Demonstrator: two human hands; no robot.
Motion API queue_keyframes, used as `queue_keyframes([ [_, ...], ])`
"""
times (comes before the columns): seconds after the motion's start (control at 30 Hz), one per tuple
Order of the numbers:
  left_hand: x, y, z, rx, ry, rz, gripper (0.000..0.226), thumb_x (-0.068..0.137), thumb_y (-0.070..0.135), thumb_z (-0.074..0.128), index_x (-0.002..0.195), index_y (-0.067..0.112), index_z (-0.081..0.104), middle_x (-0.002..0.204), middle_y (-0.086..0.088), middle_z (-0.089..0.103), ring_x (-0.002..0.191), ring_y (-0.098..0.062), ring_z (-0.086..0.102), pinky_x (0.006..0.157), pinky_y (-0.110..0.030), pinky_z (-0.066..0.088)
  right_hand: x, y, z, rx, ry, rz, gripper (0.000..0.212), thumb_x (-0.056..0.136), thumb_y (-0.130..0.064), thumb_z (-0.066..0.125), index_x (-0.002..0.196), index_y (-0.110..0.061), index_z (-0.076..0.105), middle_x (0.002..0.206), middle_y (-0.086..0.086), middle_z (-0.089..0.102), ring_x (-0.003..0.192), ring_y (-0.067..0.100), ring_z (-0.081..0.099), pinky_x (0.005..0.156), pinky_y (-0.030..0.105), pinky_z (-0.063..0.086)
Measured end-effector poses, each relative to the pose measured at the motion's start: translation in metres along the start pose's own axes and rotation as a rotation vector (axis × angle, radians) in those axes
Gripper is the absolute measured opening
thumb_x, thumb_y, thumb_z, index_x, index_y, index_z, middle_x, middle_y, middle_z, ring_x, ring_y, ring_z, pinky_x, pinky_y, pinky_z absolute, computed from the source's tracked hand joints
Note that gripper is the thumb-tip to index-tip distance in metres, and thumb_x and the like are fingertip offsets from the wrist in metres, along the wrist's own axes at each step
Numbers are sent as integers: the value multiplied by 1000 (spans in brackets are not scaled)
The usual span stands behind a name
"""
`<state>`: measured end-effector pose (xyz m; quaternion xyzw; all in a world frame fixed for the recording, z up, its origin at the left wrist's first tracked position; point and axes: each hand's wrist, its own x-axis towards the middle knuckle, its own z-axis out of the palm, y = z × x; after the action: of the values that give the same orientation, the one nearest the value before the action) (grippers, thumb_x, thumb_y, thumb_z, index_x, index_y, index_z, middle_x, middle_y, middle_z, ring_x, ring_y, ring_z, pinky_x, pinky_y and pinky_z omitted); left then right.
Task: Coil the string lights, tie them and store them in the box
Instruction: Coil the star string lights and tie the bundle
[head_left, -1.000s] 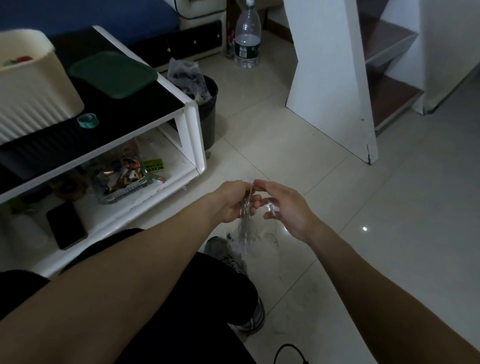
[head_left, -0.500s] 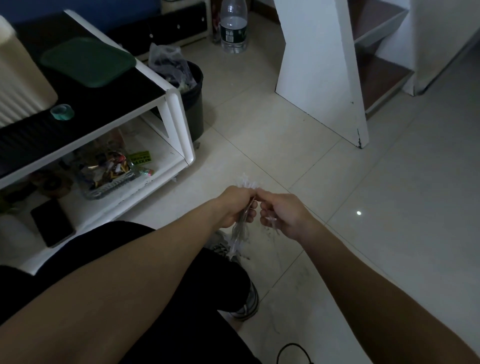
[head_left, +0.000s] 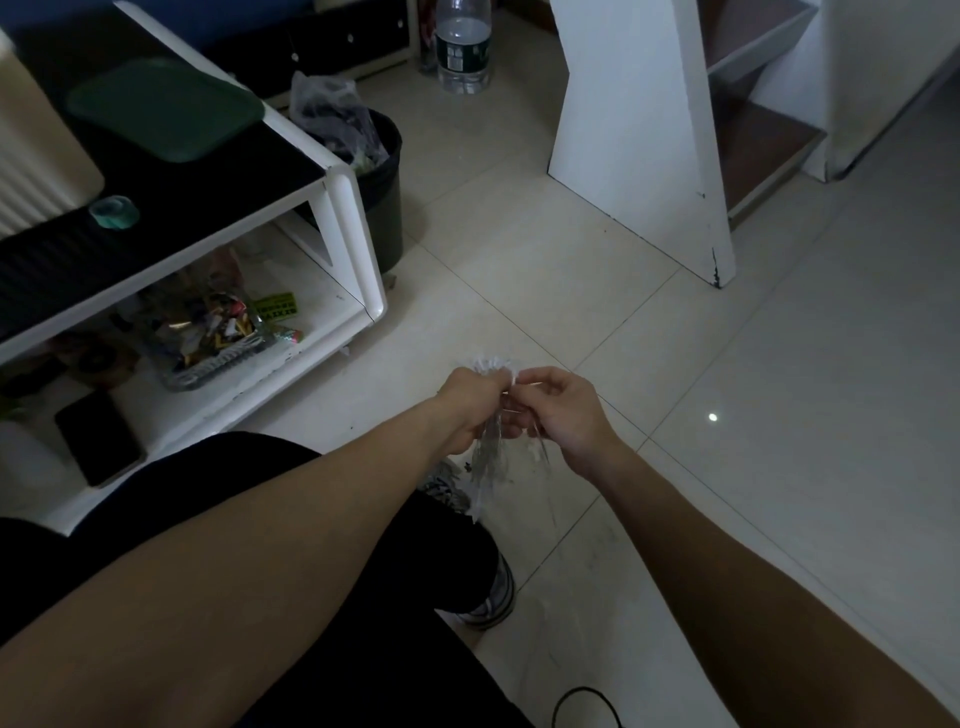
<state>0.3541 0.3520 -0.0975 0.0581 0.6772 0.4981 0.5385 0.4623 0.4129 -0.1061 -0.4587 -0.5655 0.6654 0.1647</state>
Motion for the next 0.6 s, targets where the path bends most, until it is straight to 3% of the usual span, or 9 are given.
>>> queue_keyframes([
  [0.17, -4, 4, 3, 34, -54, 13, 29, 105, 21, 43, 107, -2, 60, 72, -13, 65, 47, -19, 57, 44, -25, 42, 4, -2, -1, 18, 56, -66, 8, 88, -2, 72, 87, -10, 69, 75, 10, 70, 62, 18, 68, 73, 50, 55],
  [0.3, -6, 7, 0, 39, -143, 8, 29, 107, 20, 38, 95, 4, 58, 68, -7, 54, 49, -17, 46, 49, -28, 35, 6, -6, -2, -57, 71, -144, 9, 88, -6, 73, 86, -15, 73, 63, 4, 63, 52, 10, 55, 53, 28, 47],
  [0.37, -5, 6, -2, 51, -156, -1, 26, 107, 21, 37, 96, 6, 55, 65, -4, 48, 50, -16, 42, 50, -28, 35, 7, -8, -3, -88, 15, -173, 14, 90, -5, 70, 92, -17, 75, 66, 5, 62, 52, 10, 50, 52, 25, 45],
  [0.47, -2, 6, -9, 59, -90, 11, 27, 106, 25, 40, 88, 10, 54, 64, -1, 44, 50, -14, 39, 50, -28, 35, 6, -12, -7, -160, -101, -147, 29, 90, -2, 65, 107, -24, 72, 83, 2, 58, 69, 11, 54, 64, 28, 47],
  [0.6, -1, 12, -11, -83, -20, 56, 31, 108, 26, 36, 84, 11, 50, 67, -5, 52, 57, -19, 51, 57, -30, 42, 3, 4, -19, -291, -200, 5, 42, 84, 0, 69, 121, -16, 57, 107, 8, 57, 91, 21, 60, 72, 32, 47],
])
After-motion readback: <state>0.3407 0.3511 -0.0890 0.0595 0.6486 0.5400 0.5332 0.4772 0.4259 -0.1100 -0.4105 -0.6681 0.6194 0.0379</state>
